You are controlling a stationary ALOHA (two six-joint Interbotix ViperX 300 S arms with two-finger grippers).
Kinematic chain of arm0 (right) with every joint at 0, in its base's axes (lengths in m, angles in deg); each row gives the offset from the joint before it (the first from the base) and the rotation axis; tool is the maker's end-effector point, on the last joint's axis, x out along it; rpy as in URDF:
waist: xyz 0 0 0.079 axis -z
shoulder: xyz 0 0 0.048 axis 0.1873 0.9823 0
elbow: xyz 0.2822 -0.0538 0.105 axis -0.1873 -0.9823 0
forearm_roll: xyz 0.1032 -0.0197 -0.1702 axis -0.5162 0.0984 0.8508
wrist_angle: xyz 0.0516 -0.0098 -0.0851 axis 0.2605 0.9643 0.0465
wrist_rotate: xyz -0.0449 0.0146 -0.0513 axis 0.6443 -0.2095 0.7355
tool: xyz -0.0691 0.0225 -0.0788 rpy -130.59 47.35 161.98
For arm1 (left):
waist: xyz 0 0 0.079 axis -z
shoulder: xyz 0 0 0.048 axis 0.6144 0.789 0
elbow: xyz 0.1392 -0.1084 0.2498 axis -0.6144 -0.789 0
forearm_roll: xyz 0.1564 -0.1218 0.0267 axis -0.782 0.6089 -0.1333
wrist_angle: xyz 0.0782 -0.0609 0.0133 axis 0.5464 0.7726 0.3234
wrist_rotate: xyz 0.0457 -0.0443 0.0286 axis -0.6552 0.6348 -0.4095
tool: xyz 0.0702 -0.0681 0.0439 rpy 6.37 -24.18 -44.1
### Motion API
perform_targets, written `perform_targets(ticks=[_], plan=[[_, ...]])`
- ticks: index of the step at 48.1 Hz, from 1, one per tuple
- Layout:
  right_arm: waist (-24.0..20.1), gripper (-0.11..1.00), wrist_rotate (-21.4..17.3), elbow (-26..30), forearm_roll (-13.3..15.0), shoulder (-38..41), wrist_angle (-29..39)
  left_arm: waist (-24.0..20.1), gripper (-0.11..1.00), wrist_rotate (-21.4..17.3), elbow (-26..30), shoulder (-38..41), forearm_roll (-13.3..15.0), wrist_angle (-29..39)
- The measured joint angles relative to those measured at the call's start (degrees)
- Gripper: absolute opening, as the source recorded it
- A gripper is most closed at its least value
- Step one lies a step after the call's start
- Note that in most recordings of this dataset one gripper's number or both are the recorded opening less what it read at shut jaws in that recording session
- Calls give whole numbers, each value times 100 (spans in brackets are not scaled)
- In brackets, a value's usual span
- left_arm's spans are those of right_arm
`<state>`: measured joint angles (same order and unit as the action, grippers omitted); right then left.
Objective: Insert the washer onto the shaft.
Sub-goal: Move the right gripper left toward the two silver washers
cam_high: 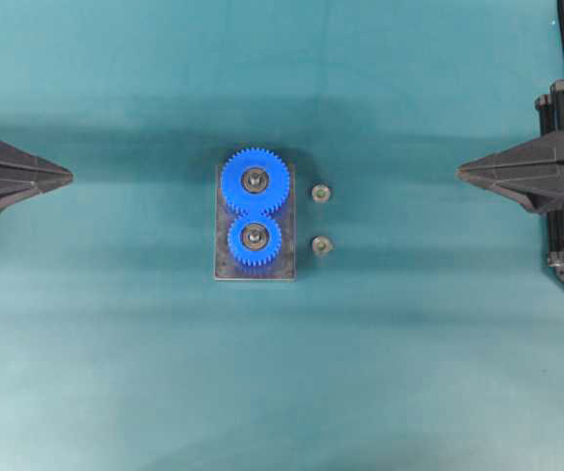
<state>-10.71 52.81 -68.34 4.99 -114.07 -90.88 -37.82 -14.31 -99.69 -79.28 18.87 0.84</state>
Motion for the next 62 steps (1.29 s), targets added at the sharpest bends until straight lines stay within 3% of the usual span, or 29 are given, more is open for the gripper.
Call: perform_targets(ticks=[3, 12, 21, 33, 54, 62], plan=[[26, 4, 0, -79, -26, 26, 26, 18, 1, 26, -53, 18, -18, 9], [325, -2, -281, -352, -501, 132, 466, 132, 1, 149, -97, 202, -35, 378], [686, -2, -519, -246, -545, 308, 1459, 132, 1, 141, 0, 281, -44, 1099], [853, -2, -527, 527, -545, 1292, 2988, 132, 1, 141, 62, 527, -44, 1898], [870, -2, -527, 2109, -545, 4017, 3560, 141, 1, 158, 70, 325, -44, 2136], [879, -2, -527, 2637, -501, 4896, 4157, 141, 1, 167, 70, 211, -44, 2294]])
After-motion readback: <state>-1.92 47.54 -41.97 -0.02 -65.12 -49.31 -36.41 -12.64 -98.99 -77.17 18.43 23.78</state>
